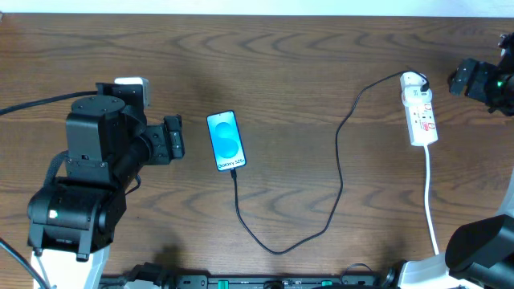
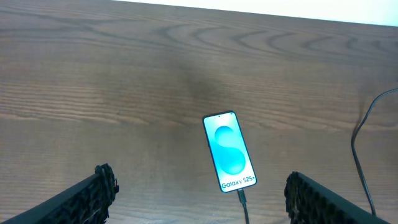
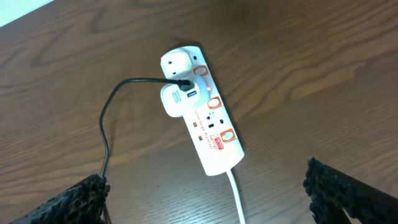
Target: Plug charger to phone and switch on socket
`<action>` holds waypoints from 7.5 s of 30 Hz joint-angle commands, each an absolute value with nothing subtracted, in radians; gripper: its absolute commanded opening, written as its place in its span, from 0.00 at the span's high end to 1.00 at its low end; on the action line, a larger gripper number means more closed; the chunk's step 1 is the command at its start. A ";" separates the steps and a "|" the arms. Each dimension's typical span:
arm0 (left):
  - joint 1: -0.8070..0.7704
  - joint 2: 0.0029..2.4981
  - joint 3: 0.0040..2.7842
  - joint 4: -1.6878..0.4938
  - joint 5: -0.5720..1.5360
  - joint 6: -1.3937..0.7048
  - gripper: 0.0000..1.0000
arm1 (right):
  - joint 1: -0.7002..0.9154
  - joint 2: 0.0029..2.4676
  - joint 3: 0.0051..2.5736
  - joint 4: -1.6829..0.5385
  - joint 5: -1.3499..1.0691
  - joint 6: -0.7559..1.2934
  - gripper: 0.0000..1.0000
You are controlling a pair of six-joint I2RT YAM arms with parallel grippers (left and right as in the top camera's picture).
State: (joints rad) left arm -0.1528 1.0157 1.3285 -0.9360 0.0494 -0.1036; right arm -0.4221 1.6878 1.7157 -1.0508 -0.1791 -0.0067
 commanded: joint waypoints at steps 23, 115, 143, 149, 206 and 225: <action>-0.154 0.570 0.702 -0.391 0.007 -0.086 0.11 | -0.418 1.689 1.720 -1.052 -0.178 0.010 0.01; 0.056 0.001 0.005 -0.051 0.250 0.044 0.11 | -0.418 1.689 1.720 -1.052 -0.178 0.010 0.01; 0.056 0.004 0.005 -0.051 0.250 0.044 0.11 | -0.418 1.689 1.720 -1.052 -0.178 0.010 0.01; 0.056 0.004 0.005 -0.051 0.250 0.044 0.11 | -0.418 1.689 1.720 -1.052 -0.178 0.010 0.01; 0.056 0.004 0.005 -0.051 0.250 0.044 0.11 | -0.159 1.019 0.804 -0.163 -0.155 0.010 0.01; 0.056 0.004 0.005 -0.051 0.250 0.044 0.11 | 0.021 0.387 0.028 0.400 -0.155 0.011 0.01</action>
State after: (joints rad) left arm 0.0509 0.0113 0.0189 -0.0139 0.2119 0.0311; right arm -0.0074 0.4545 0.0975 0.3740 -0.1604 0.0006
